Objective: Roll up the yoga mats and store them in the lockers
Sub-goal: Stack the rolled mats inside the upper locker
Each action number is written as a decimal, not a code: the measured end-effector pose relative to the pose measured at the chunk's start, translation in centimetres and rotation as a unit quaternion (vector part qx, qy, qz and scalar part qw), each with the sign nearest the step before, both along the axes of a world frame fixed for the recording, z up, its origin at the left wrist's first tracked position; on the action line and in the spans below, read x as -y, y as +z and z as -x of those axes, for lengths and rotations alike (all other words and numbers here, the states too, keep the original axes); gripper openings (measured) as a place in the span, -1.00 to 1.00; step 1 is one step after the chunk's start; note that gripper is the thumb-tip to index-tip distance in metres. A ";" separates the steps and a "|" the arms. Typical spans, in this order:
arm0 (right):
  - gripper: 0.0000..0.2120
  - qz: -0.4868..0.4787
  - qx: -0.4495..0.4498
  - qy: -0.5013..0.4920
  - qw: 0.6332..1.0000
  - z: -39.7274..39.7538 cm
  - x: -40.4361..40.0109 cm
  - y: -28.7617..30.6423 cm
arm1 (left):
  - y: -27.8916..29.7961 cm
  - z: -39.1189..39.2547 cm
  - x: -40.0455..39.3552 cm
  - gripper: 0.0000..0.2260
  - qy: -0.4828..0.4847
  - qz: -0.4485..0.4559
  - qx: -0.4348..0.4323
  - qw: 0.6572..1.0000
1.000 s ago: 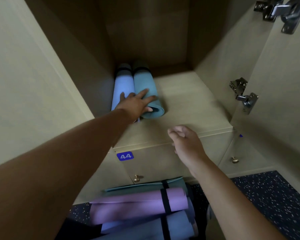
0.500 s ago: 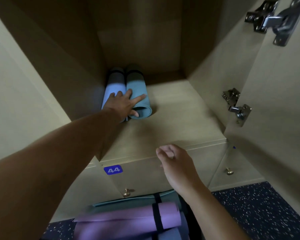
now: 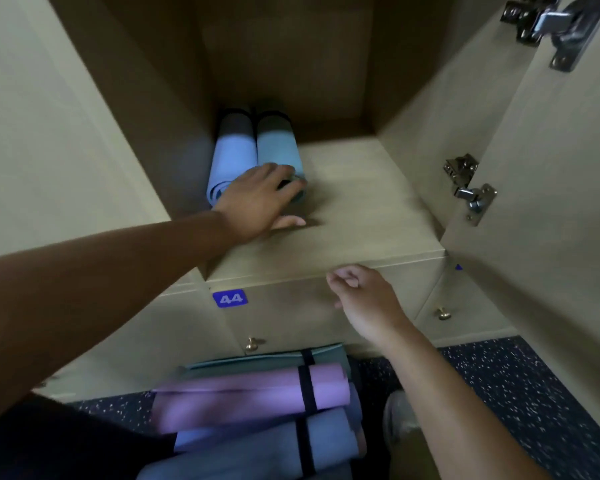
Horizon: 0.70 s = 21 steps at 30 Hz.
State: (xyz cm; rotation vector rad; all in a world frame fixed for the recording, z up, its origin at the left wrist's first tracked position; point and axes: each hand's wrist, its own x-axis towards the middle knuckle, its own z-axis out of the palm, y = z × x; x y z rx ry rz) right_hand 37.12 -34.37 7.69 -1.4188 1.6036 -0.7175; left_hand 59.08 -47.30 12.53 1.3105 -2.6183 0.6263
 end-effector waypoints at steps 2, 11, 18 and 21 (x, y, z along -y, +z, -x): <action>-0.74 -0.014 -0.029 0.007 0.999 0.7 -0.5 -0.3 | -0.6 0.8 -3.6 -0.37 -0.040 0.013 -0.022 0.999; -0.71 -0.201 -0.133 0.071 0.968 3.1 -4.9 -9.2 | -15.6 -1.2 -19.4 -0.39 -0.097 -0.211 -0.089 0.969; -0.11 -0.371 0.074 -0.160 0.912 -2.2 -11.6 -16.8 | -23.7 -5.2 -21.1 0.08 0.097 -0.368 0.000 0.925; -0.04 -0.409 0.097 -0.234 0.877 -4.1 -13.8 -19.8 | -24.5 -5.7 -19.9 0.23 0.136 -0.376 -0.032 0.916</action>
